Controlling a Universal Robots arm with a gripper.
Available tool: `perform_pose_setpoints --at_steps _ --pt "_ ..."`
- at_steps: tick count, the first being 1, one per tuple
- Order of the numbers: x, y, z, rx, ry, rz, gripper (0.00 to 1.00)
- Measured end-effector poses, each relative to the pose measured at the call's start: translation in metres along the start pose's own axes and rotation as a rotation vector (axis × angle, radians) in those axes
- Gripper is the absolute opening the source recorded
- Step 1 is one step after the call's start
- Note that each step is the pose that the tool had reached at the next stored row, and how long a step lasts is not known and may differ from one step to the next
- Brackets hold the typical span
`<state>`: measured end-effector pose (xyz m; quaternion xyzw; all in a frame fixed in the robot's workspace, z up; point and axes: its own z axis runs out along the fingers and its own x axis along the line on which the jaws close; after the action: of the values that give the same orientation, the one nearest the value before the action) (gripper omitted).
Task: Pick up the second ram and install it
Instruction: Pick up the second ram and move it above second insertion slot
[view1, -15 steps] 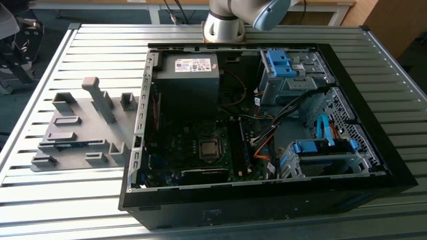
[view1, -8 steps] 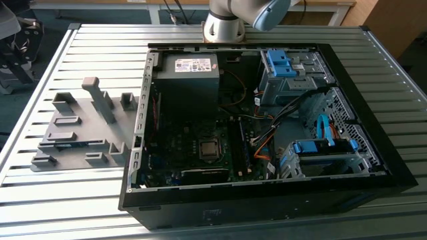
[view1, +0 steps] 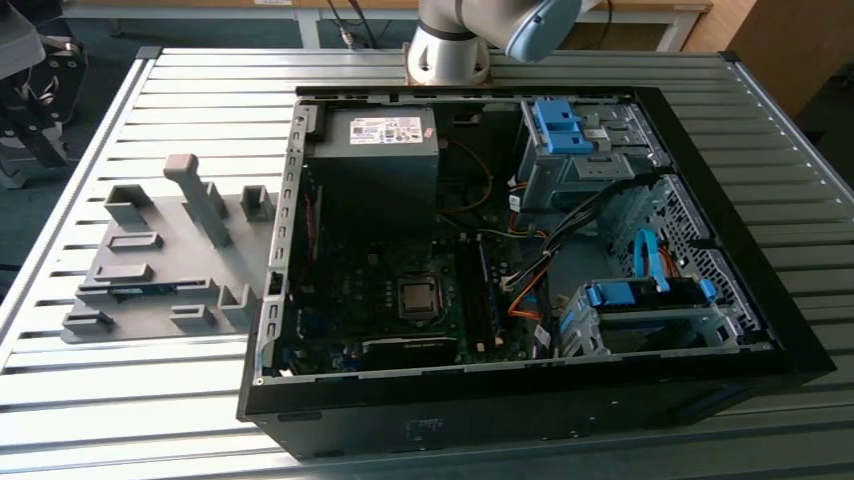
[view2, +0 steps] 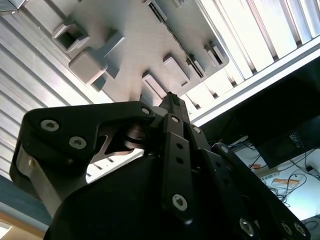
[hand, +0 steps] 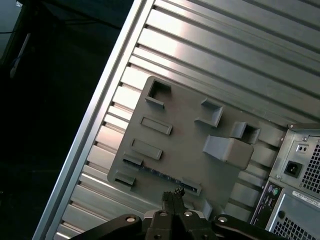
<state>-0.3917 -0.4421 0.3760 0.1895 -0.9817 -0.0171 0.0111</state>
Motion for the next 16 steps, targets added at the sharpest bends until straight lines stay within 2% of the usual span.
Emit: perform_pose_setpoints --at_steps 16 --pt "0.0001 0.0 0.0 0.001 0.0025 -0.066 0.11"
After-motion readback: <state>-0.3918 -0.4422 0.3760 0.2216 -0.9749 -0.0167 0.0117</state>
